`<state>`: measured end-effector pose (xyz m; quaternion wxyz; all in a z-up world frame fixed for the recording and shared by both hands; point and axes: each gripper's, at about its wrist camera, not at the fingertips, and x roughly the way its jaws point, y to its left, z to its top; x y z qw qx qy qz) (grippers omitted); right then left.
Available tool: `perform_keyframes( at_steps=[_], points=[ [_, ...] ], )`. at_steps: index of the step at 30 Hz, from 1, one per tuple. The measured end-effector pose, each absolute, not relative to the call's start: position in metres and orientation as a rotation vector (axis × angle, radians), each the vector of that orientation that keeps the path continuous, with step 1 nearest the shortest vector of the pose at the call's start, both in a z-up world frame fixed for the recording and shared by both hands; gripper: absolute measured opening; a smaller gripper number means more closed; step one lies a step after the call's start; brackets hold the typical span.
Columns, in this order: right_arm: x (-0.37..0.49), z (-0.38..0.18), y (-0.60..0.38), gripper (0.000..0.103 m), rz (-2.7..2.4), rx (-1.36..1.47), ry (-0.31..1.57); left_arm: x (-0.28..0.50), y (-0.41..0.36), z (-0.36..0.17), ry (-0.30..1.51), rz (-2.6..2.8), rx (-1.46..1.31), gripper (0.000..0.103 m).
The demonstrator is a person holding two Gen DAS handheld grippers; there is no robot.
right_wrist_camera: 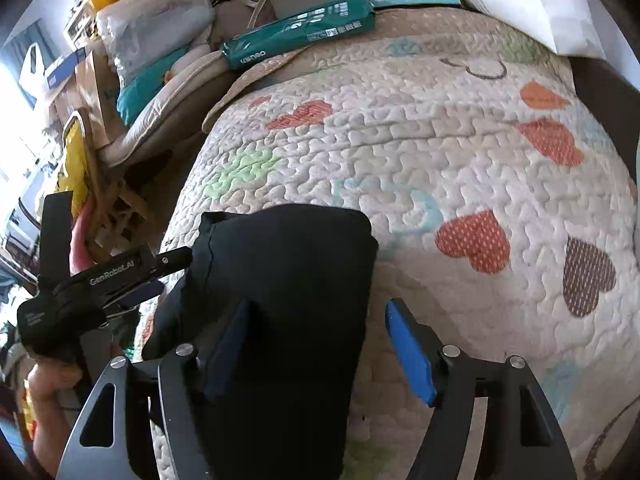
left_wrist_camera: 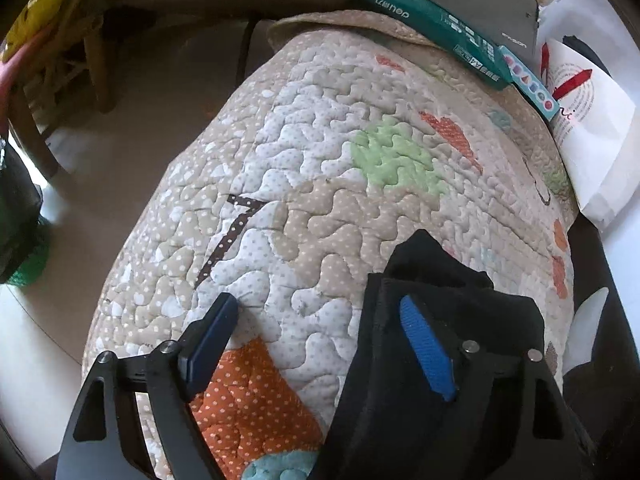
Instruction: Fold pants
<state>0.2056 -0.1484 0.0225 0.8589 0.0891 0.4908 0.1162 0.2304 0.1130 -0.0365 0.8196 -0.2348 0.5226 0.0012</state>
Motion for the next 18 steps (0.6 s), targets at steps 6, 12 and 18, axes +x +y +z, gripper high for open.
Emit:
perform_keyframes(
  at_steps=[6,12,18],
  points=[
    [0.192,0.025,-0.158,0.077,0.254,0.208,1.028,0.205,0.134,-0.013,1.056,-0.055,-0.689,0.083],
    [0.176,0.025,-0.168,0.079,0.256,0.191,1.022,0.174,0.119,0.011,0.990,-0.082,-0.567,0.083],
    [0.159,0.025,-0.181,0.083,0.254,0.171,1.010,0.162,0.101,0.021,0.934,-0.056,-0.370,0.084]
  ],
)
